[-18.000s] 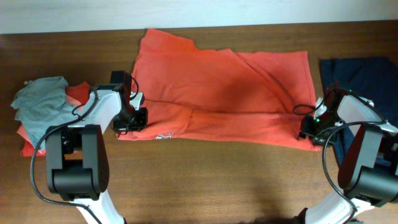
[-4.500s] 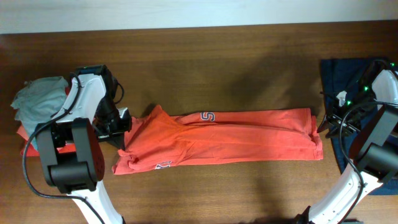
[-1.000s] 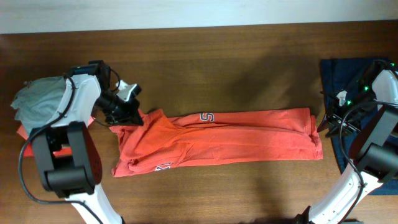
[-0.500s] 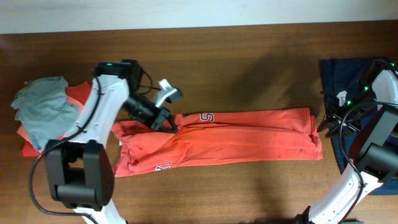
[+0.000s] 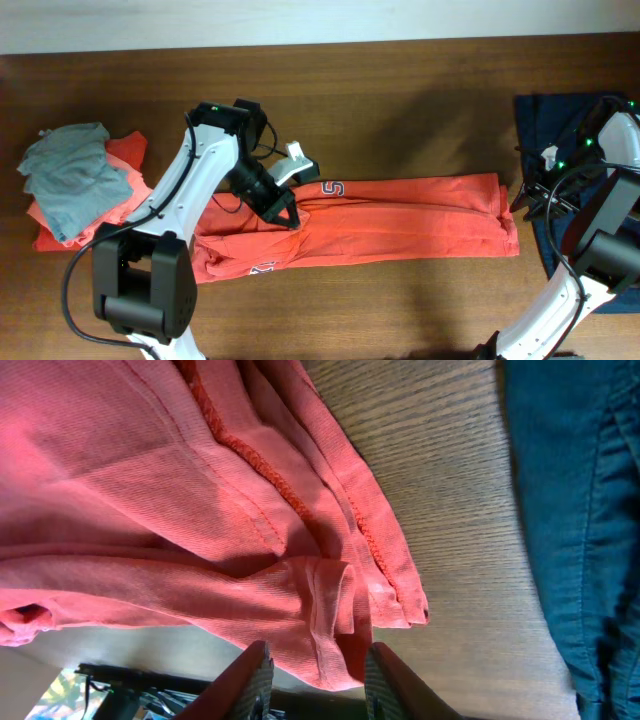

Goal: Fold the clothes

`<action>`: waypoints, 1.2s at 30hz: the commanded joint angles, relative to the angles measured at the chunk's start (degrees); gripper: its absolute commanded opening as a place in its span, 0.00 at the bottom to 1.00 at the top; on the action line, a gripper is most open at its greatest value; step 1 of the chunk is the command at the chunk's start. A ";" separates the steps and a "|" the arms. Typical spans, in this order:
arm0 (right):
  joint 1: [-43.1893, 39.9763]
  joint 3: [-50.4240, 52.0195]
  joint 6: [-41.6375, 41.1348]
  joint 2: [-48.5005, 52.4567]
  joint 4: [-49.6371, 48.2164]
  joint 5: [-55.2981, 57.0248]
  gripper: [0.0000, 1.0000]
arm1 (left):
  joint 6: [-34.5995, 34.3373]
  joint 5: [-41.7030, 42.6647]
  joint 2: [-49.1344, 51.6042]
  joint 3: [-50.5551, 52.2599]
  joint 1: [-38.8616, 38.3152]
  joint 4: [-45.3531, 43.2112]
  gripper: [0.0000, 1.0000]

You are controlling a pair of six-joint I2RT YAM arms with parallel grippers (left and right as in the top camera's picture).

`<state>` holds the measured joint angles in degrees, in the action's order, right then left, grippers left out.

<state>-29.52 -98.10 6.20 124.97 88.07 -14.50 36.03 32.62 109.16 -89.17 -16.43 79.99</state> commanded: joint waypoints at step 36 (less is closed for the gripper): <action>0.31 -0.92 0.20 -1.84 0.61 -0.35 0.36 | -38.29 -19.34 4.72 2.82 0.83 -18.05 0.03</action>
<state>-29.52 -98.10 6.20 124.97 88.42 -14.50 -5.32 10.13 113.49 -86.39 -14.61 62.48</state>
